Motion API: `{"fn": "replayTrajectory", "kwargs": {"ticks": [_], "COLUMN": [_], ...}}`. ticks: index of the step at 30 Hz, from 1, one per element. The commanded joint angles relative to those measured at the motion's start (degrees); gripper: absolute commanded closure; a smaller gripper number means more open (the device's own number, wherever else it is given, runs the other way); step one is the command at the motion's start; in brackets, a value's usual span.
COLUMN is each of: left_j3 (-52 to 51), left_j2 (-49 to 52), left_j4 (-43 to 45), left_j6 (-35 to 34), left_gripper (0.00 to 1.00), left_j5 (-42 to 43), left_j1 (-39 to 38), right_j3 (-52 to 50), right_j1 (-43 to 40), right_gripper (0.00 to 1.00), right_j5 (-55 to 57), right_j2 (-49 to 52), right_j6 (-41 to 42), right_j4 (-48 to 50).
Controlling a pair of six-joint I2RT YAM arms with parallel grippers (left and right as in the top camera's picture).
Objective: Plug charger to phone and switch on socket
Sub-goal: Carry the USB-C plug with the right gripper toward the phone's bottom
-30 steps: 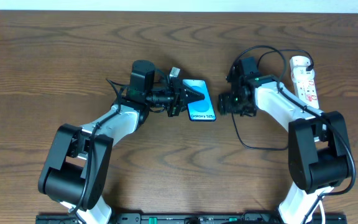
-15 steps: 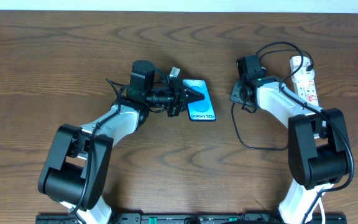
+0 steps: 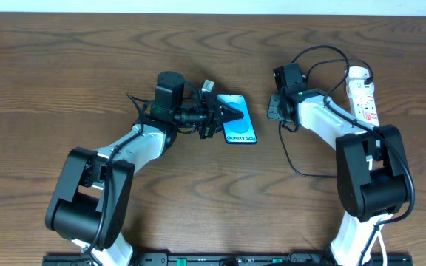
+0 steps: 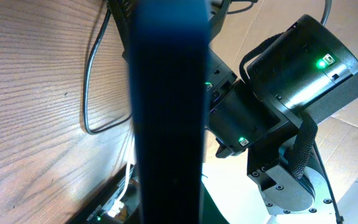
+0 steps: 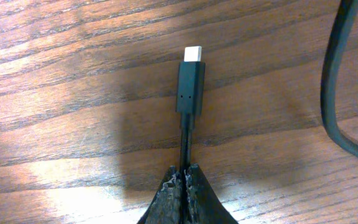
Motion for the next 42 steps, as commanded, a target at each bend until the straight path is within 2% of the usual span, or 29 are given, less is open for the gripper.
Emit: {"fn": "replayTrajectory", "kwargs": {"ticks": [1, 6, 8, 12, 15, 18, 24, 28, 34, 38, 42], "left_j3": [1.7, 1.7, 1.7, 1.7, 1.7, 1.7, 1.7, 1.7, 2.2, 2.3, 2.3], "left_j2": [-0.9, -0.9, -0.9, -0.9, -0.9, -0.9, -0.9, -0.9, -0.9, -0.9, -0.9], "left_j4": [0.4, 0.4, 0.4, 0.4, 0.4, 1.5, 17.5, 18.5, 21.9, 24.5, 25.2], "left_j6": [1.0, 1.0, 1.0, 1.0, 1.0, 1.0, 1.2, 1.2, 3.1, 2.9, 1.0], "left_gripper": [0.93, 0.92, 0.93, 0.93, 0.93, 0.93, 0.93, 0.93, 0.92, 0.93, 0.93], "left_j5": [1.8, 1.8, 1.8, 1.8, 3.3, 3.3, 3.2, 1.2, -0.8, -3.7, -9.7], "left_j1": [-0.2, -0.2, -0.2, -0.2, -0.2, -0.2, -0.2, -0.2, -0.2, -0.2, -0.2], "right_j3": [-4.3, -4.3, -4.3, -4.2, -4.2, -4.2, -4.2, -4.2, -4.7, -8.5, -15.6], "right_j1": [1.0, 1.0, 0.9, -1.0, -3.4, -6.3, -12.2, -15.9, -18.3, -15.5, -12.3], "right_gripper": [0.99, 0.99, 0.99, 0.99, 0.99, 0.99, 0.99, 0.99, 0.99, 0.99, 0.98], "right_j5": [-7.4, -10.8, -16.7, -36.6, -40.5, -42.8, -55.6, -61.4, -69.7, -71.1, -78.8], "right_j2": [7.1, 7.1, 7.0, 5.6, 2.5, -2.7, -15.0, -22.6, -34.2, -38.6, -41.4], "right_j6": [-0.6, -0.6, -1.0, -9.6, -13.7, -19.1, -34.4, -43.3, -62.0, -63.0, -62.0], "right_j4": [-3.3, -4.8, -4.6, -0.7, -2.0, -7.0, -20.2, -29.8, -49.7, -50.9, -44.5]}}
